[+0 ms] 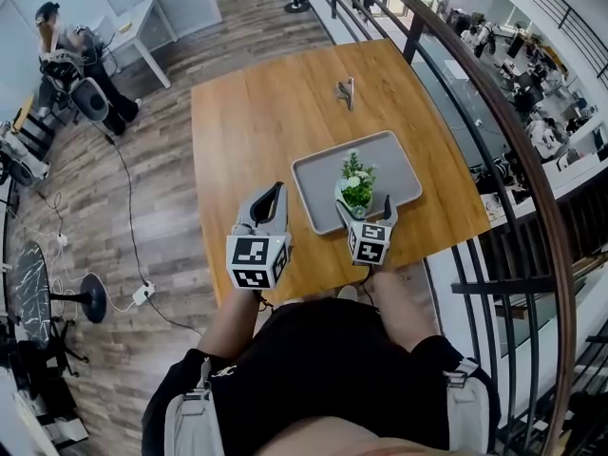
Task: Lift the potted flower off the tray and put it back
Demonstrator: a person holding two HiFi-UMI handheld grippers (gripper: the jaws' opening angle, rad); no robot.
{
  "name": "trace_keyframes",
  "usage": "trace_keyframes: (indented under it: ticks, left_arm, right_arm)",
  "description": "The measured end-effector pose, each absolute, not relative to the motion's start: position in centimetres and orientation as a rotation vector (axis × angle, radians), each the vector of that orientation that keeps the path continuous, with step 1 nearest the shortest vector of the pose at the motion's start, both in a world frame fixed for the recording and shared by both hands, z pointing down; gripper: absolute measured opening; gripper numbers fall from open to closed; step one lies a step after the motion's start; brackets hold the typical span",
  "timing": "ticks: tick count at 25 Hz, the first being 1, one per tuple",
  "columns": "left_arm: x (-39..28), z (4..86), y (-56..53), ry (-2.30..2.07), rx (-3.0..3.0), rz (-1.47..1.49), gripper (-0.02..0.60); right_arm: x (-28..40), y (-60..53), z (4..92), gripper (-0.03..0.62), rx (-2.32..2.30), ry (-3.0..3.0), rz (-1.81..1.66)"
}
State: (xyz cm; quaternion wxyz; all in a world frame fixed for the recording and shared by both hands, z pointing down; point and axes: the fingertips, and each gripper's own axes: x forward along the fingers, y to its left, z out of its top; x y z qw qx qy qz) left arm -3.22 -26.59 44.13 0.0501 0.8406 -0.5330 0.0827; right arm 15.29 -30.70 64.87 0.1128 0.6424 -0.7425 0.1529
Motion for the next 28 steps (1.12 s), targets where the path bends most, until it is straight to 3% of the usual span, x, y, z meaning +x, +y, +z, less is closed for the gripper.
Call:
trace_keyframes:
  ticks: [28]
  left_arm:
    - [-8.3,44.5,-26.9,-1.799,2.434,0.285,0.012]
  right_arm:
    - [13.8,-33.0,73.0,0.575,1.745,-2.137,0.598]
